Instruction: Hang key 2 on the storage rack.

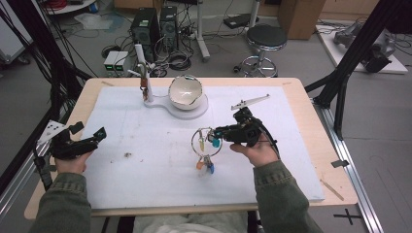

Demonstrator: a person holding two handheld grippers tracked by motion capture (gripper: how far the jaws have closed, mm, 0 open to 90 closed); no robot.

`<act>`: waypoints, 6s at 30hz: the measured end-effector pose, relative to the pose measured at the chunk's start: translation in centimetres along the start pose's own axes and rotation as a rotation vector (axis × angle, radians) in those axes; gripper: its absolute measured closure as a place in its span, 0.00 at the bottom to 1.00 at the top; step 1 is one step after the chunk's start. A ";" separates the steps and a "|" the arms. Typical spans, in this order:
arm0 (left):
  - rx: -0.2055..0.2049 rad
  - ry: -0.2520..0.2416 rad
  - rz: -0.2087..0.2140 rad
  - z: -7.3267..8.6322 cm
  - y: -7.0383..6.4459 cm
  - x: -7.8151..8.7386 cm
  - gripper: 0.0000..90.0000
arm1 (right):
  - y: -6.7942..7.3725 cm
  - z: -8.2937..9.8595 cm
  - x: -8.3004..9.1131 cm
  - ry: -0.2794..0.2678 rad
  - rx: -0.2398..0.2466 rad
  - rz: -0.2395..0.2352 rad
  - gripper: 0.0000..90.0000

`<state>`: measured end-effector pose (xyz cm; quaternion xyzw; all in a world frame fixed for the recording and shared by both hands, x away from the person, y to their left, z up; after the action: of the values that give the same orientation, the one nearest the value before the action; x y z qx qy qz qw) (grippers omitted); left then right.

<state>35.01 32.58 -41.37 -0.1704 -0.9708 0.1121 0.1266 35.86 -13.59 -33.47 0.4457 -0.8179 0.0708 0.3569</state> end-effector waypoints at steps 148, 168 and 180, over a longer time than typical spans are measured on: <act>-0.086 0.145 0.314 -8.3 -11.8 -4.5 0.89 | 2.0 -12.4 -4.4 -0.194 0.032 0.004 0.02; -0.092 0.131 0.266 -9.3 -10.6 -4.7 0.89 | -2.7 -6.9 -0.8 -0.182 0.019 0.179 0.02; -0.086 0.132 0.232 -9.5 -9.4 -4.8 0.89 | -5.5 -3.4 1.1 -0.188 -0.048 0.231 0.02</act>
<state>39.26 23.94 -30.97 -0.2938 -0.9380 0.0727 0.1691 41.50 -16.13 -31.37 0.3446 -0.8950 0.0500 0.2787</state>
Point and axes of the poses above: each handheld gripper's, and its own axes: x roughly backward along the jaws, z roughly out of its underside, y roughly to its left, the point moved 4 cm from there along -x, roughly forward along the jaws, and after that the axes turned 5 degrees about x, right-handed, at the moved point
